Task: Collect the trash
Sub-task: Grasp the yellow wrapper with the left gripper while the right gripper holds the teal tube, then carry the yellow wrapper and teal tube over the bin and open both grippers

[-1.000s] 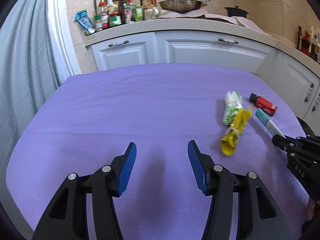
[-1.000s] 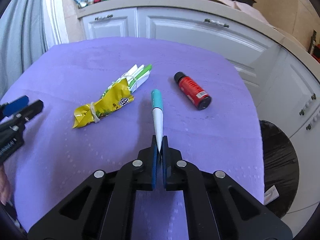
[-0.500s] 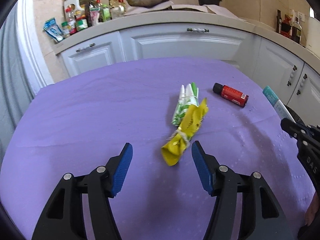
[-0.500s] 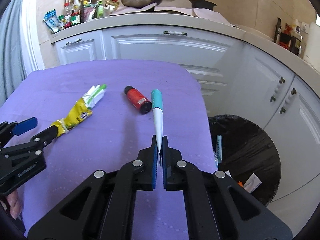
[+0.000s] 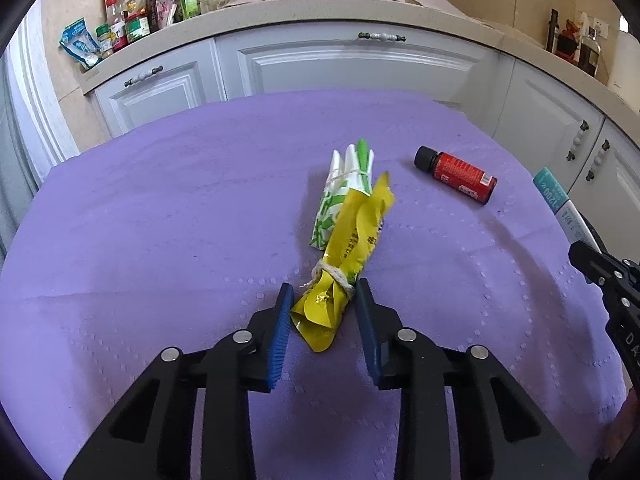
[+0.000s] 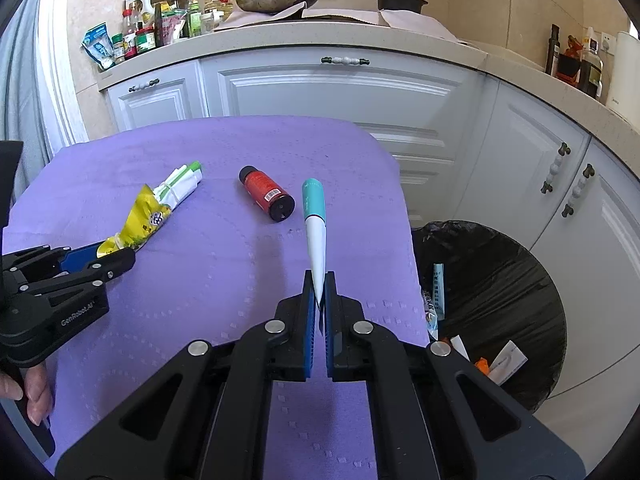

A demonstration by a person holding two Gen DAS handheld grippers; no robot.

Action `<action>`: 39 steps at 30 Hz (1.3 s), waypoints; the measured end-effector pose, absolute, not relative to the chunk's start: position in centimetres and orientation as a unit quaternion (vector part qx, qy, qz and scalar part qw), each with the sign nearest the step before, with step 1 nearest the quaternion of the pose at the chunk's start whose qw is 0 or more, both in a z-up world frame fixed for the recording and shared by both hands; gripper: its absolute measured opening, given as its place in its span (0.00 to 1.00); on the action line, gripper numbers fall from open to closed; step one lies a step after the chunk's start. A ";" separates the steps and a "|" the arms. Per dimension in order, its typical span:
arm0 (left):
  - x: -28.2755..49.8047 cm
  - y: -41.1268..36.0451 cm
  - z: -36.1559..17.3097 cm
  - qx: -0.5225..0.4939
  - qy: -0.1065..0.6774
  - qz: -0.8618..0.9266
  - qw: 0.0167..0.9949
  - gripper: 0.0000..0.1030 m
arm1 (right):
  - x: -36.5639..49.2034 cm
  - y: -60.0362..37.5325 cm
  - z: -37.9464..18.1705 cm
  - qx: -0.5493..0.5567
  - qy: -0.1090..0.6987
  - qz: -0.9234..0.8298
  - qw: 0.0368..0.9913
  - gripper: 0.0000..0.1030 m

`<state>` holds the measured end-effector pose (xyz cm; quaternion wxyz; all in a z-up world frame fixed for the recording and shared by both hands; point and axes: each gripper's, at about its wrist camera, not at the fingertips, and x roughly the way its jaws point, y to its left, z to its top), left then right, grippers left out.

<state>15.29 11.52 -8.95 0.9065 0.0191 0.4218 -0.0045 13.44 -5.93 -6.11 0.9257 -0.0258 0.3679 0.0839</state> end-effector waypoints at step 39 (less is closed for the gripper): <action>10.3 4.7 -3.9 0.036 0.307 -0.036 0.950 0.29 | 8.1 -13.6 -2.7 -0.009 0.305 -0.015 0.952 0.04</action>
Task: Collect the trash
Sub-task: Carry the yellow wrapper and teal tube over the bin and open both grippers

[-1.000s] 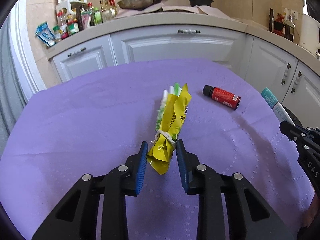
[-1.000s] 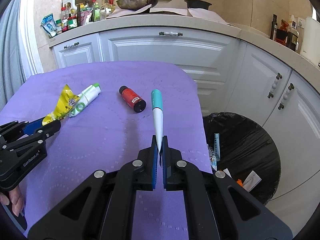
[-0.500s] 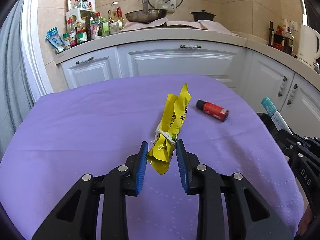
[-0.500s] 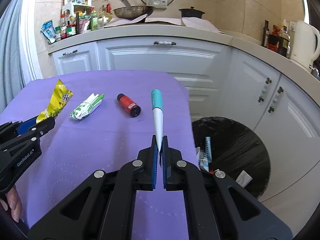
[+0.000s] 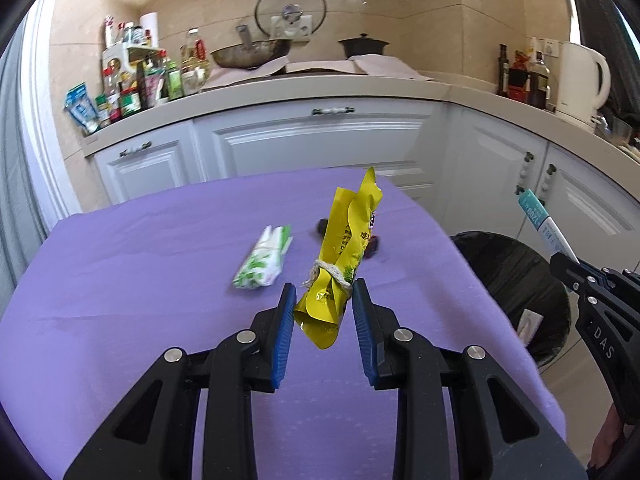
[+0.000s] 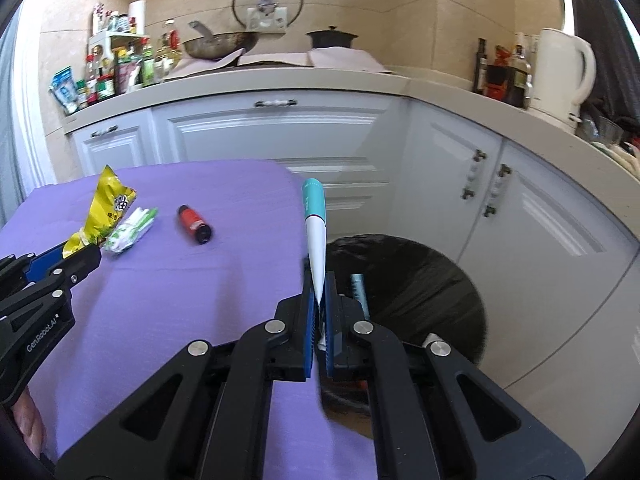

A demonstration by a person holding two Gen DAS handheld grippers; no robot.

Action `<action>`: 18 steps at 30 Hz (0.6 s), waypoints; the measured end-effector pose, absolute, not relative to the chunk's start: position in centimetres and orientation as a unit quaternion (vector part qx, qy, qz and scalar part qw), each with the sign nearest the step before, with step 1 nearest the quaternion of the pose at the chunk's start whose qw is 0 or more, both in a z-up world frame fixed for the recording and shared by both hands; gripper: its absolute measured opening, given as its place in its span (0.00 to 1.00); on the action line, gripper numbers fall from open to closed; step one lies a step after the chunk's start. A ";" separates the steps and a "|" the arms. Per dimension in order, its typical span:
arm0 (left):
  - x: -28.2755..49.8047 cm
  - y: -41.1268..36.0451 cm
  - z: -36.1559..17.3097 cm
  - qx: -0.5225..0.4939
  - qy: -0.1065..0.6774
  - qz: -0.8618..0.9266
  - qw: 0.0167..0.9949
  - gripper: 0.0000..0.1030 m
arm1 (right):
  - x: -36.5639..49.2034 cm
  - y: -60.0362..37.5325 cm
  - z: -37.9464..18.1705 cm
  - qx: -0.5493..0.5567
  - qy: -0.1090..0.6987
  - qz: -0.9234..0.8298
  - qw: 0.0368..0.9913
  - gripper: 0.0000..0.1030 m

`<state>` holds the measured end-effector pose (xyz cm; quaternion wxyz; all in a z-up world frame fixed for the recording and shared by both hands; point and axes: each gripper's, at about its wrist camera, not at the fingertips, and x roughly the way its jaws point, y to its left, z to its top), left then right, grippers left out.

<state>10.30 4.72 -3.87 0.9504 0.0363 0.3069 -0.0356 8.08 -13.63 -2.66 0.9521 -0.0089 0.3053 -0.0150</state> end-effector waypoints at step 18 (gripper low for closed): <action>11.4 -2.8 -3.4 0.058 0.292 -0.085 0.951 0.29 | 7.6 -21.0 -3.4 0.013 0.301 -0.090 0.949 0.04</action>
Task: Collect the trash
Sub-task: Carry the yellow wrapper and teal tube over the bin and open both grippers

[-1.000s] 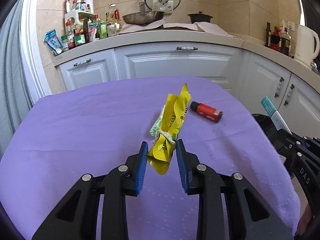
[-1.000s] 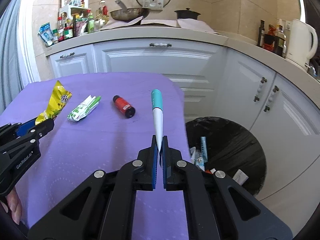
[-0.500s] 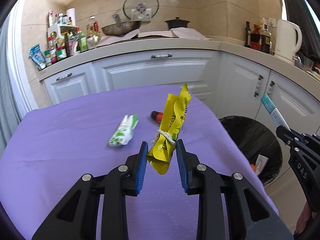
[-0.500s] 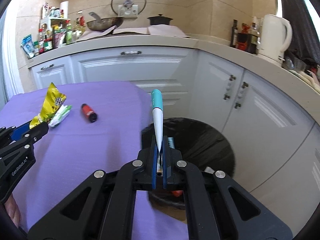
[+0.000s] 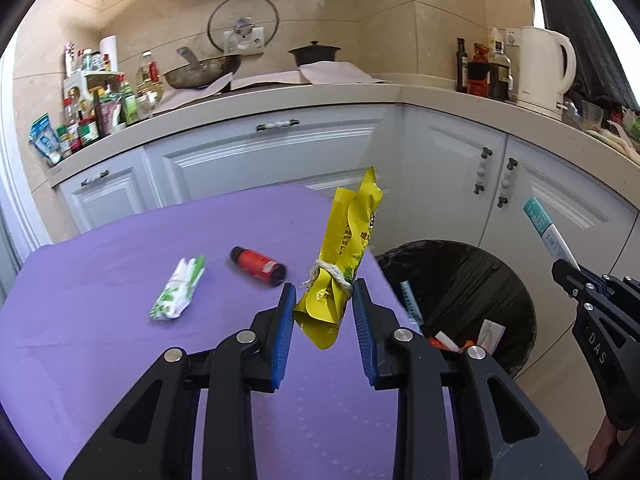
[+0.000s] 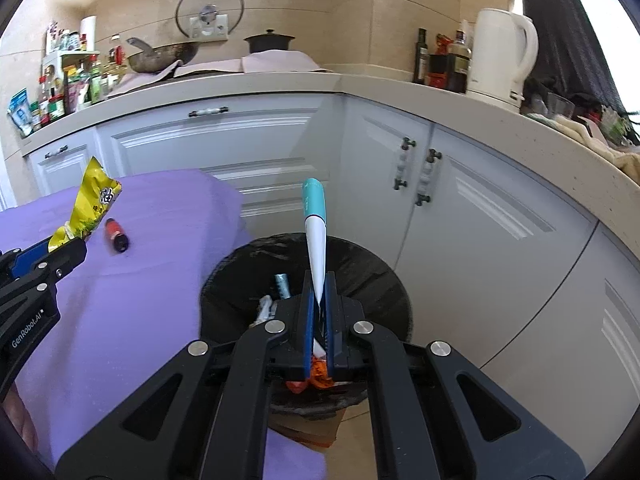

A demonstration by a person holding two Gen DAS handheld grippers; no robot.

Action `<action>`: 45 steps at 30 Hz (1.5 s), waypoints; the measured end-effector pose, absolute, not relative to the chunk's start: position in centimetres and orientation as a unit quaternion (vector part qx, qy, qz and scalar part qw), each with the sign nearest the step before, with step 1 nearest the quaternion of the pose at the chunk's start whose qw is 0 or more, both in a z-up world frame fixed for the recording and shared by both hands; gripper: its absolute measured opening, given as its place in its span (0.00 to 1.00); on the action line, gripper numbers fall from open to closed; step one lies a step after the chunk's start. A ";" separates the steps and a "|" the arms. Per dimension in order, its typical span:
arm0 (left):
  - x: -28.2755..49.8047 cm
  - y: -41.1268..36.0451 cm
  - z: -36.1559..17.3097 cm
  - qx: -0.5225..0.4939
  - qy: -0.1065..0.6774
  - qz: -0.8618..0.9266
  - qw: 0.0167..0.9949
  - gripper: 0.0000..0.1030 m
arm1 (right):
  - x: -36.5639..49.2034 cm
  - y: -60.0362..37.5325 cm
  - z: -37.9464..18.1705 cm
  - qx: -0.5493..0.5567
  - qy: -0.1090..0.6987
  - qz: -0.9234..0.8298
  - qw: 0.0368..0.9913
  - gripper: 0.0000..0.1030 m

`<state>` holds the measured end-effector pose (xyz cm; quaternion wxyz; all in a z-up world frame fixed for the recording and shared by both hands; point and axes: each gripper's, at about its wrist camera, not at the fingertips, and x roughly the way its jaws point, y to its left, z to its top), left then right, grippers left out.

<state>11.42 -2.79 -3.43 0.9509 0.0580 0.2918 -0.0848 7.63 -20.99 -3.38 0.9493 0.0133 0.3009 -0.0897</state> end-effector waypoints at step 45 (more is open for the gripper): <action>17.6 -9.8 -5.7 0.057 0.316 -0.104 0.941 0.53 | 13.2 -25.2 -6.0 0.038 0.307 -0.121 0.943 0.34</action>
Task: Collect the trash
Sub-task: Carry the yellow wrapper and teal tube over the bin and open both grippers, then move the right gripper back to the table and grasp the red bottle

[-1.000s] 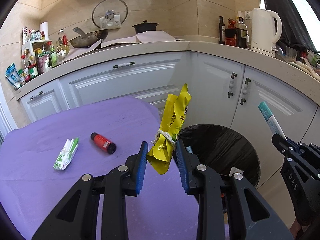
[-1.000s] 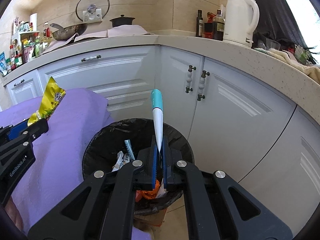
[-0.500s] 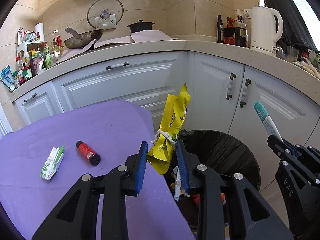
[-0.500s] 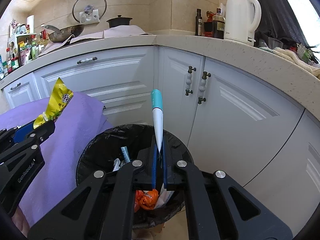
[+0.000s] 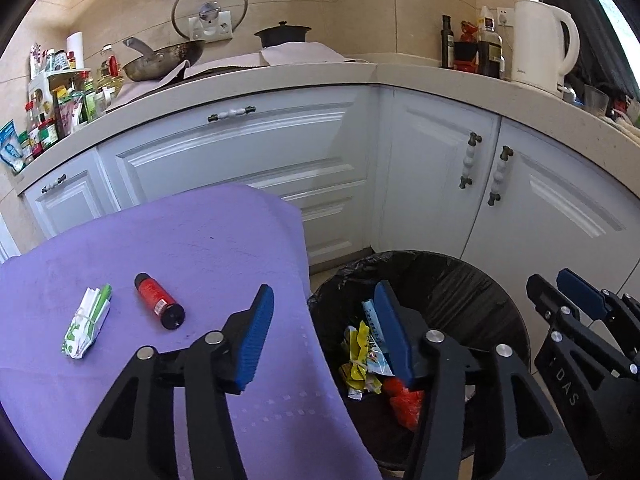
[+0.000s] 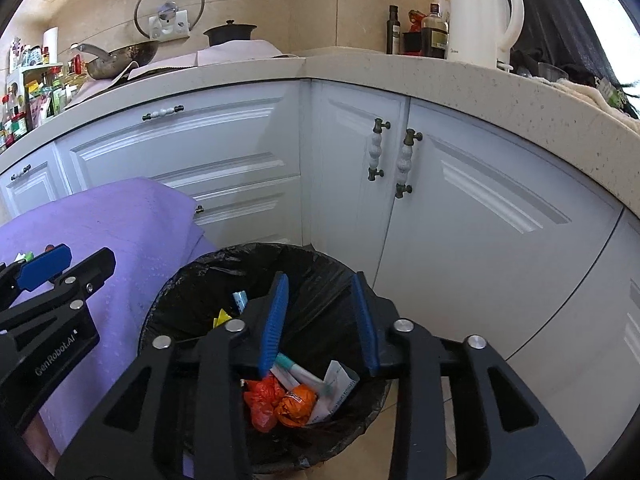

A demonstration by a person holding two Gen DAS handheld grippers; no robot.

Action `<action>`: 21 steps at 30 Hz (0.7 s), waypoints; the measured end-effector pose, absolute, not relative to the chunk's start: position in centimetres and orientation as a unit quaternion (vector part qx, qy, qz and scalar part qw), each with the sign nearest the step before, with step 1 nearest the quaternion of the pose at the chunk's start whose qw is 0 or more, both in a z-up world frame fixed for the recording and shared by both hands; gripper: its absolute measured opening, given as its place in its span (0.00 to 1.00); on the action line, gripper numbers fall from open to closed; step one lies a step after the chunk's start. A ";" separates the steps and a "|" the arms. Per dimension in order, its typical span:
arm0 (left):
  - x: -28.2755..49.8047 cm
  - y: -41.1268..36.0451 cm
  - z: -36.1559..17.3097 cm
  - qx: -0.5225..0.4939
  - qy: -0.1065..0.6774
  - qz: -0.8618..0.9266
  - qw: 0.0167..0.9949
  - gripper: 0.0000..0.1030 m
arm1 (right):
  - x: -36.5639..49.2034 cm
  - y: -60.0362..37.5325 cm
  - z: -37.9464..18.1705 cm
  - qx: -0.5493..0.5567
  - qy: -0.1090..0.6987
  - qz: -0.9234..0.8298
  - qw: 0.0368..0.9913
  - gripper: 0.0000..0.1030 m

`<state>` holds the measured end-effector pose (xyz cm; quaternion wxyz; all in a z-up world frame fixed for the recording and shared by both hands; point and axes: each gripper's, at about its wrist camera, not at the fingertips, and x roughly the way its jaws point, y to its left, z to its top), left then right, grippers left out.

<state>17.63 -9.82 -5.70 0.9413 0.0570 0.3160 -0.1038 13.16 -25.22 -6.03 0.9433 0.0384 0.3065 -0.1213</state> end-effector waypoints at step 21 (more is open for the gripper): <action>15.6 6.1 -5.2 0.039 0.326 0.057 0.943 0.69 | 17.1 -12.2 -4.5 -0.002 0.316 0.019 0.949 0.47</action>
